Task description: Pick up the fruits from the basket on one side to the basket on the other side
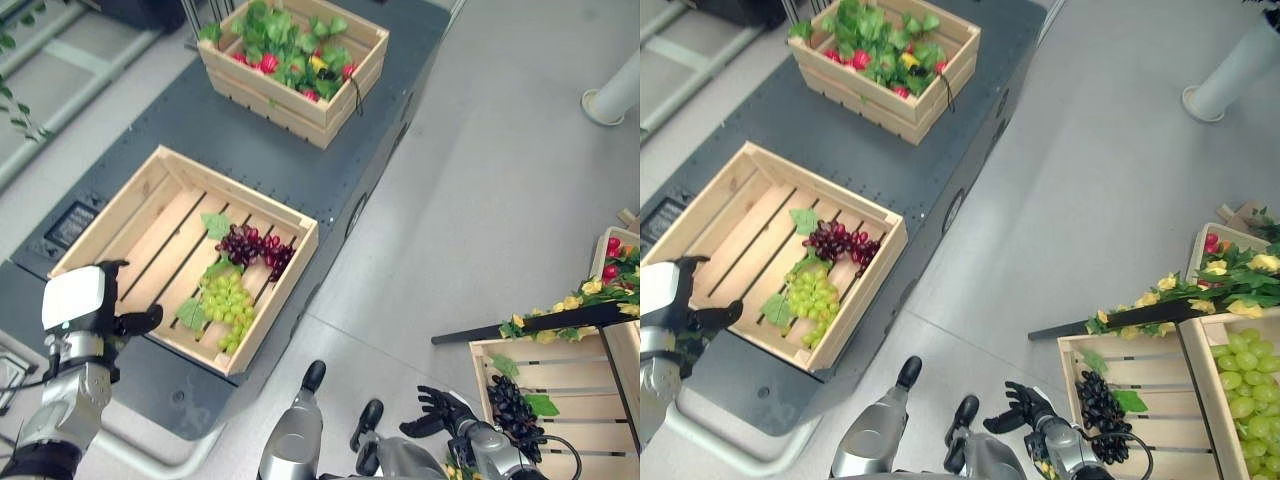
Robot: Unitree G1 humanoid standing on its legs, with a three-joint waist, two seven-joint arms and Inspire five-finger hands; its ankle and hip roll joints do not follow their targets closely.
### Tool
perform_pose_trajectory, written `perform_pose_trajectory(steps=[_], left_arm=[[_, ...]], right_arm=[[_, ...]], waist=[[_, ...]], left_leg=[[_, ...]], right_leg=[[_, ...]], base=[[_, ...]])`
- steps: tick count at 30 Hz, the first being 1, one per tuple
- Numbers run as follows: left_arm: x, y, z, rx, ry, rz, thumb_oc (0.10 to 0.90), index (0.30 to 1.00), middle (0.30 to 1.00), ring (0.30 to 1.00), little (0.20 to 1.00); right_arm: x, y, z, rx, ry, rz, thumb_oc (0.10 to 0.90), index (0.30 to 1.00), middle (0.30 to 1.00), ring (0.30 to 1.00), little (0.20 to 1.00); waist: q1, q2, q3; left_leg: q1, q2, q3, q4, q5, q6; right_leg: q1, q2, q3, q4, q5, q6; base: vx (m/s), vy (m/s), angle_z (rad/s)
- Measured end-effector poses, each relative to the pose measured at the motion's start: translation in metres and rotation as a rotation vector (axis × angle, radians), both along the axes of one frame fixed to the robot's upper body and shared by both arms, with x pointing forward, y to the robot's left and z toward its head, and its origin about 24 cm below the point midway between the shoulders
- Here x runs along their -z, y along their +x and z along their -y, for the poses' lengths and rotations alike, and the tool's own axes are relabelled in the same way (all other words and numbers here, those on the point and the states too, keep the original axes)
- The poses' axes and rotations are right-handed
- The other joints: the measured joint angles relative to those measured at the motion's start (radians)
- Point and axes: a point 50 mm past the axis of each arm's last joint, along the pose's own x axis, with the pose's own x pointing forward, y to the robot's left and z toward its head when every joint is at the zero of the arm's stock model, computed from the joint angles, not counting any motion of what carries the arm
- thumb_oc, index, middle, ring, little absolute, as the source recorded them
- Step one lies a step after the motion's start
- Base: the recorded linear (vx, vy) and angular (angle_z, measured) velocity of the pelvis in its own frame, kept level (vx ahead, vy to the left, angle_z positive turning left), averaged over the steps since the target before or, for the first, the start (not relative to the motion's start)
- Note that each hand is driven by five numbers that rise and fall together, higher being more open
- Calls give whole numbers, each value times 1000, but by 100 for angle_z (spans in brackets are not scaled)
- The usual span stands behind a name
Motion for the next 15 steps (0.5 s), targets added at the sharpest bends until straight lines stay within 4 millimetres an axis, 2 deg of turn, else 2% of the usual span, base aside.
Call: perform_pose_trajectory(steps=[4,8,15], left_arm=[[-3,8,7,43,37,21,800,900,900,900,900],[-2,8,9,60,63,33,800,900,900,900,900],[-13,17,16,87,114,162,800,900,900,900,900]], right_arm=[[-5,8,-2,16,26,38,800,900,900,900,900],[-7,10,-3,12,31,58,800,900,900,900,900],[-9,14,-3,49,67,83,800,900,900,900,900]], waist=[[-4,-7,42],[-6,-5,65],[-29,-2,78]], left_leg=[[-22,-7,7,53,-18,0],[-39,-8,30,95,-32,-1],[-102,-6,36,142,-35,-5]], right_leg=[[-56,-22,7,126,-55,-6],[-96,-31,30,195,-79,-14],[-174,-39,38,270,-95,-26]], base=[[-7,47,-5],[0,44,-15],[-22,8,-4]])
